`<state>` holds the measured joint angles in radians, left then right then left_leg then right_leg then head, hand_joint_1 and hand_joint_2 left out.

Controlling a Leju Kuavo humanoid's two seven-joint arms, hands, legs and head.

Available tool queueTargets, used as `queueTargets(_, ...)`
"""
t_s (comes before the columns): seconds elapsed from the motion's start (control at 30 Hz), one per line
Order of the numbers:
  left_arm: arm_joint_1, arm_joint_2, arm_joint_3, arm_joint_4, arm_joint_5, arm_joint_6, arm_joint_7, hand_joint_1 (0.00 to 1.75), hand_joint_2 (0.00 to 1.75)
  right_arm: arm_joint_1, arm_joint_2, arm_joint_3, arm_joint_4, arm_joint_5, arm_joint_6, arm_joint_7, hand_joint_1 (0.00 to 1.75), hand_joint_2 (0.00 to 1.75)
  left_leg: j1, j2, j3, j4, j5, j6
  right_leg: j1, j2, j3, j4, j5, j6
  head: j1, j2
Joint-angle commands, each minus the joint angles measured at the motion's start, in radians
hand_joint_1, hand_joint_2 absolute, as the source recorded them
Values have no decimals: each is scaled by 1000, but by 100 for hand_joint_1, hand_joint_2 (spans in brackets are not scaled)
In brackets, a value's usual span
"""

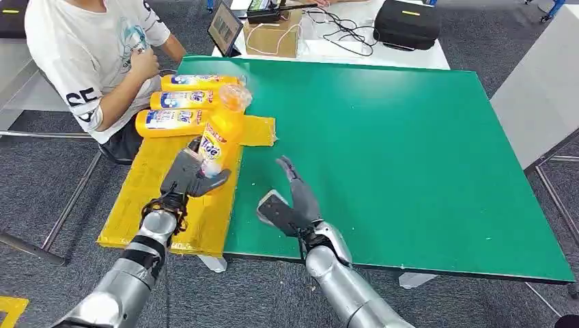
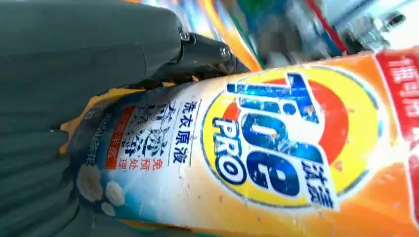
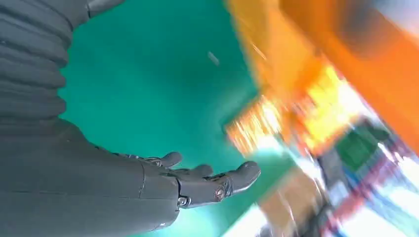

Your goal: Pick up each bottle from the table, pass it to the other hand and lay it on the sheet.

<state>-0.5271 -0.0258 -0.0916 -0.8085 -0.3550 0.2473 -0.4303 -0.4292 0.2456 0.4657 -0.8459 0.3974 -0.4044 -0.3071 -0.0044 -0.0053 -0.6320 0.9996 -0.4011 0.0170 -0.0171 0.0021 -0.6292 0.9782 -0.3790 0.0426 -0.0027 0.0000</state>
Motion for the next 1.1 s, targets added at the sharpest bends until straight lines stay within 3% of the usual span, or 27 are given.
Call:
queueTargets(0.03, -227, 131, 23, 443, -165, 51, 69, 175, 175, 95, -78, -138, -311, -78, -4, -26, 0, 175, 2, -1, 4, 1, -2, -1, 2, -2, 5, 0, -2, -2, 0, 0)
queueTargets(0.17, -251, 148, 27, 482, -246, 51, 142, 175, 175, 100, -75, -155, -313, -112, 1, -50, 0, 175, 3, -1, 6, 2, -4, -2, 3, -2, 7, 1, -4, -2, 0, 0)
queueTargets(0.27, -265, 175, -53, 518, -410, 73, 252, 175, 175, 97, -74, -162, -304, -123, 17, -57, 0, 175, 2, -1, 4, 2, -3, -1, 2, -1, 6, 1, -3, -2, 0, 0)
queueTargets(0.43, -283, 199, -162, 553, -569, -38, 368, 175, 175, 87, -75, -169, -295, -125, 34, -58, 0, 175, 1, 0, 3, 1, -2, -1, 1, 0, 4, 0, -2, -2, 0, 0)
queueTargets(0.53, -295, 212, -218, 558, -642, -96, 375, 175, 175, 73, -72, -162, -275, -124, 52, -58, 0, 175, 2, -1, 4, 1, -3, -2, 2, -1, 5, 1, -3, -2, 0, 0)
queueTargets(0.67, -288, 205, -181, 556, -615, -114, 341, 175, 175, 67, -73, -159, -263, -126, 63, -58, 0, 175, 1, 2, 6, 0, -3, -1, 1, 1, 5, 1, -2, -2, 0, 0)
queueTargets(0.8, -292, 215, -251, 566, -706, -187, 334, 175, 175, 50, -79, -152, -241, -127, 86, -59, 0, 175, 2, 2, 7, 1, -4, -2, 2, 1, 7, 1, -3, -2, 0, 0)
queueTargets(1.0, -293, 216, -259, 569, -716, -201, 326, 169, 175, 44, -77, -147, -231, -126, 90, -60, 0, 175, 1, 2, 6, 0, -2, -1, 1, 2, 6, 0, -2, -2, 0, 0)
queueTargets(1.03, -293, 214, -261, 568, -725, -196, 333, 0, 175, 39, -77, -144, -224, -125, 95, -61, 0, 175, 1, 3, 8, 0, -3, -2, 2, 2, 8, 0, -2, -2, 0, 0)
queueTargets(1.1, -294, 204, -239, 570, -713, -209, 341, 0, 175, 33, -77, -139, -216, -121, 101, -62, 0, 175, 2, 3, 8, 0, -3, -2, 2, 2, 8, 0, -2, -2, 0, 0)
